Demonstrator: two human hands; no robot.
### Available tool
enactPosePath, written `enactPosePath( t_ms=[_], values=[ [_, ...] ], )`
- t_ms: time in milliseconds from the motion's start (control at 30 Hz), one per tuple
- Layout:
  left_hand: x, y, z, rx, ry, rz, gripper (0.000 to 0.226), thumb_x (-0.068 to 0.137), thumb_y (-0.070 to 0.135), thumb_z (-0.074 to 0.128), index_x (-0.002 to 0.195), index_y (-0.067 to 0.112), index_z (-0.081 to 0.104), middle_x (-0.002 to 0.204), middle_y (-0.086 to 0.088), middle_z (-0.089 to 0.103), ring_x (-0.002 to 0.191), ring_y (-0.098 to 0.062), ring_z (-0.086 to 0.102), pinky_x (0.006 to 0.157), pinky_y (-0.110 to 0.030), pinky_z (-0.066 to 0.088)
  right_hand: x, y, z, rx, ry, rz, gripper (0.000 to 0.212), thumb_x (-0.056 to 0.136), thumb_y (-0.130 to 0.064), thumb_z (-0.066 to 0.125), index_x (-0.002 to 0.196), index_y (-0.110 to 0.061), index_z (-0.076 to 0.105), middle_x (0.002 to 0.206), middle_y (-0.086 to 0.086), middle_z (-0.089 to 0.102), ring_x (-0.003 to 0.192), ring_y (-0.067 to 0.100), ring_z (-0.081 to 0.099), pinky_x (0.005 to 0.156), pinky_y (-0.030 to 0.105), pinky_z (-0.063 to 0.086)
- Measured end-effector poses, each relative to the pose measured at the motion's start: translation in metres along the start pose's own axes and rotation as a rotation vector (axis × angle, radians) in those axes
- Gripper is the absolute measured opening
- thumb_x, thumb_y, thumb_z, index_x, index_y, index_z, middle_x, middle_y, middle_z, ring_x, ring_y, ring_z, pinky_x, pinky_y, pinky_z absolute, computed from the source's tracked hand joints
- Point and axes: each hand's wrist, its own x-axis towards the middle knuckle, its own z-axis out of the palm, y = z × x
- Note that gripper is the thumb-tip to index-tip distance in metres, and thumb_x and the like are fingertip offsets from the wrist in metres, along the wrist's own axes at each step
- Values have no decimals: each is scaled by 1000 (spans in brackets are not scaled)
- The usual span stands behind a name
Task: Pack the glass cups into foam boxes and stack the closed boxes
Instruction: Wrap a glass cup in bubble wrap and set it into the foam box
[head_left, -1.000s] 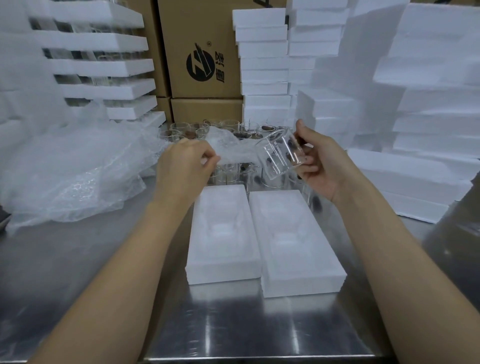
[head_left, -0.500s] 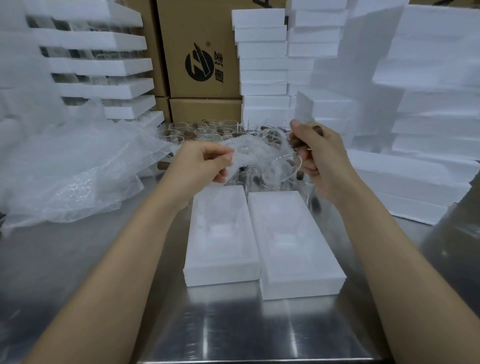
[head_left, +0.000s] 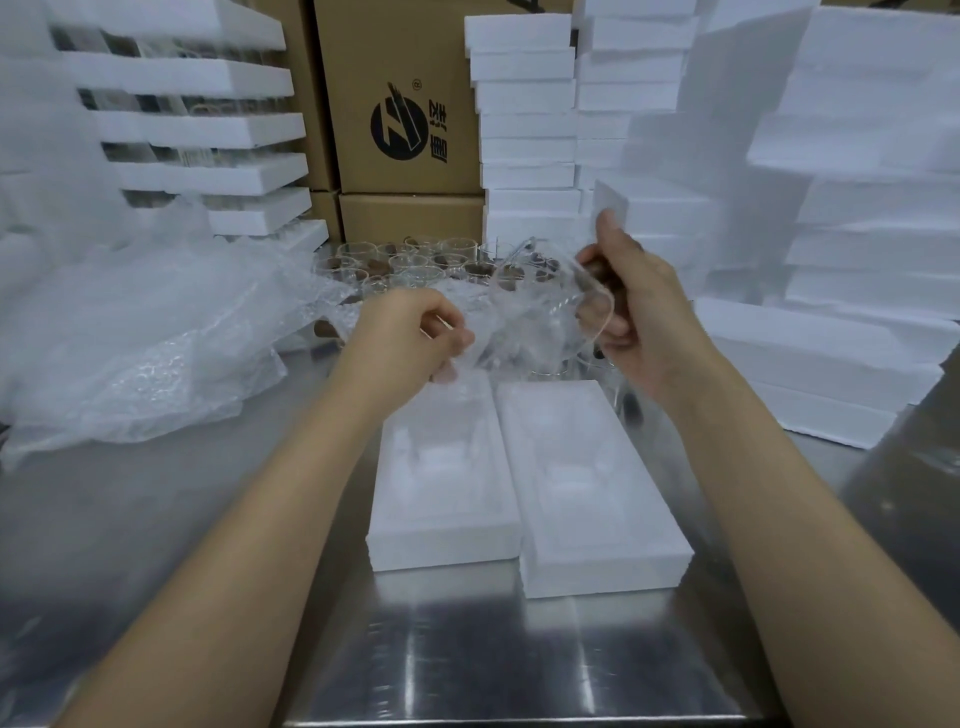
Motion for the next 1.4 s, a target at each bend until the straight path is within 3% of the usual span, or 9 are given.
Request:
enactPosePath(
  t_ms=[100,267,467,633,733,933,1067,1300,1400],
  values=[
    [-2,4,-1,-174,-2,-15,4,86,8,70,83,12,70,71,-12,71,49,-9,63,50,-17,50,-1,9,10,-173,-111,30,35,87,-49,63,66,-21,70,50,-5,52,34,4,35,32,14,24],
    [-2,9,-8,-216,167,34,15,89,15,66,76,19,72,56,8,64,48,-5,58,48,-14,45,-3,17,13,-309,189,49,27,89,-30,69,77,-6,69,55,-5,57,42,4,43,39,15,33],
    [-13,28,10,-264,78,240,10,87,11,70,97,13,73,80,-1,70,67,-9,63,67,-23,54,-4,24,28,-121,217,207,12,88,-6,61,78,-1,67,63,6,62,46,10,55,44,16,47],
    [-22,32,19,-138,-72,444,21,83,5,73,103,11,74,92,2,73,78,-12,66,73,-27,54,0,25,26,238,174,305,18,88,6,43,88,4,62,87,16,64,83,24,64,67,24,56],
    [-24,33,24,-113,-181,441,21,83,7,74,103,10,75,94,3,74,82,-11,67,78,-27,54,-1,22,27,375,14,356,27,91,2,32,79,1,57,69,13,64,66,23,67,61,33,60],
    [-17,30,22,-128,570,288,21,84,25,72,101,19,61,94,5,56,82,-2,50,77,-17,43,1,21,32,705,-24,340,15,86,4,48,96,6,59,80,17,69,63,21,71,55,27,58],
    [-5,16,7,-89,528,12,64,84,52,66,135,22,43,133,2,35,124,-10,32,109,-33,31,-4,21,35,606,-127,311,21,78,-1,54,97,0,60,73,8,69,63,15,68,68,26,58],
    [-16,29,24,12,282,391,56,80,39,76,126,14,57,103,1,47,85,-6,49,77,-10,40,-5,27,36,281,-101,182,34,88,19,38,119,15,49,117,31,61,108,34,64,95,39,53],
    [-19,30,29,116,293,559,34,87,10,69,120,2,64,94,-4,53,80,-4,46,76,-21,46,-6,29,37,129,-59,97,20,88,19,41,101,10,54,89,24,65,82,26,70,75,29,57]
  ],
)
